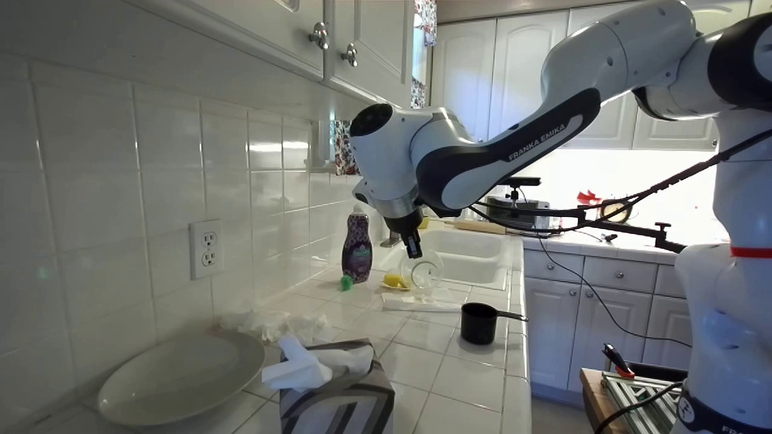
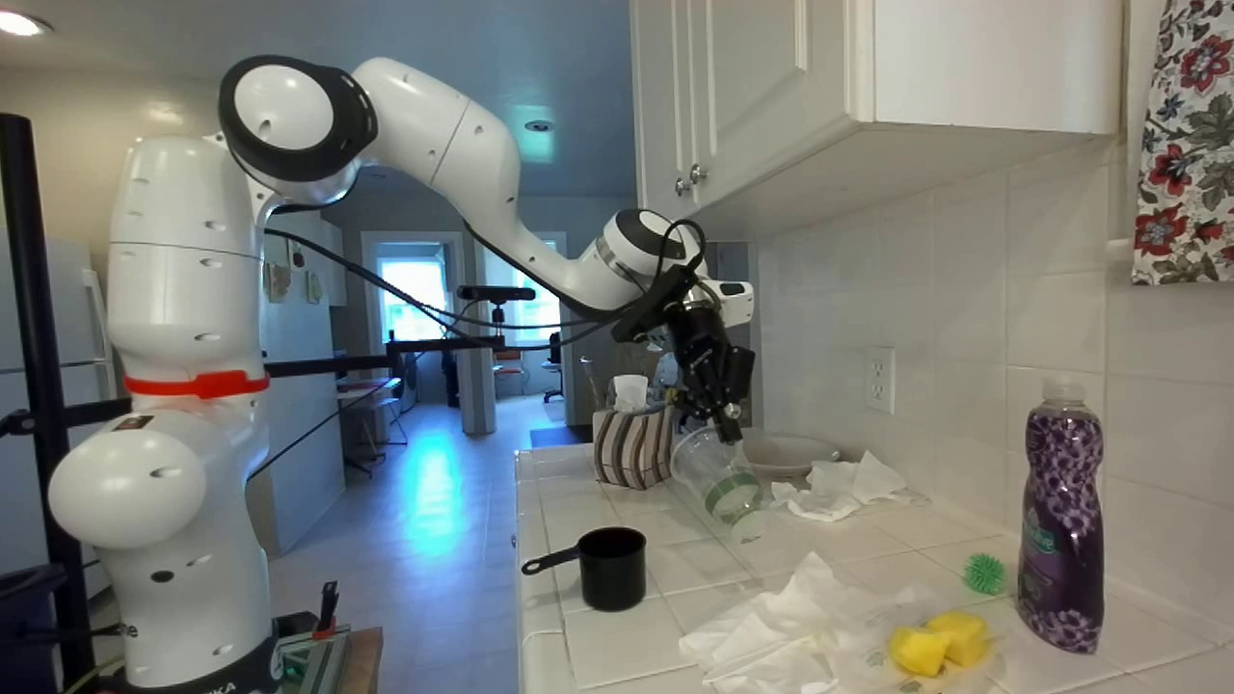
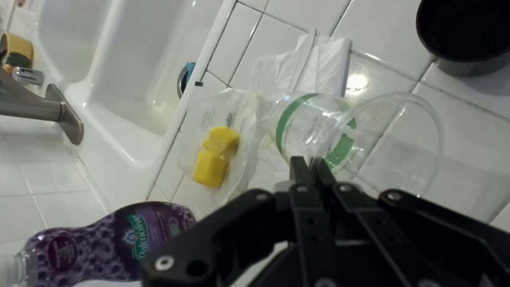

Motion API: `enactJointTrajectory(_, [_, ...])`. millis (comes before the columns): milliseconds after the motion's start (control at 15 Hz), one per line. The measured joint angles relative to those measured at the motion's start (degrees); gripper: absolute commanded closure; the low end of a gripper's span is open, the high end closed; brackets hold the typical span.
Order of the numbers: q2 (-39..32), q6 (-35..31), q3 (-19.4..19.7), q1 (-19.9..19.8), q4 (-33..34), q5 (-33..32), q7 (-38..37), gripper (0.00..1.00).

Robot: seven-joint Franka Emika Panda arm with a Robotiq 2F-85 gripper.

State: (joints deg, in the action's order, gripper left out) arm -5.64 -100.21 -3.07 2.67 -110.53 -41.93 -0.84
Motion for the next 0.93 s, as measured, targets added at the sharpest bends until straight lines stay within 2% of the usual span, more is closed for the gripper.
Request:
enactJointTrajectory(200, [-0.1, 0.0, 0.0, 0.0, 0.0, 0.0, 0.0, 0.94])
enactJointTrajectory(267, [-0.1, 0.0, 0.0, 0.0, 0.0, 0.0, 0.0, 0.98])
enactJointTrajectory(400, [-0.1, -0.3, 0.0, 0.0, 0.0, 0.0, 0.0, 0.98])
enactJointTrajectory(667, [0.1, -7.5, 0.3, -0.3, 0.0, 2.4, 0.7, 0.98])
enactJointTrajectory(933, [0.2, -15.3, 0.9, -1.2, 0.0, 9.2, 4.6, 0.98])
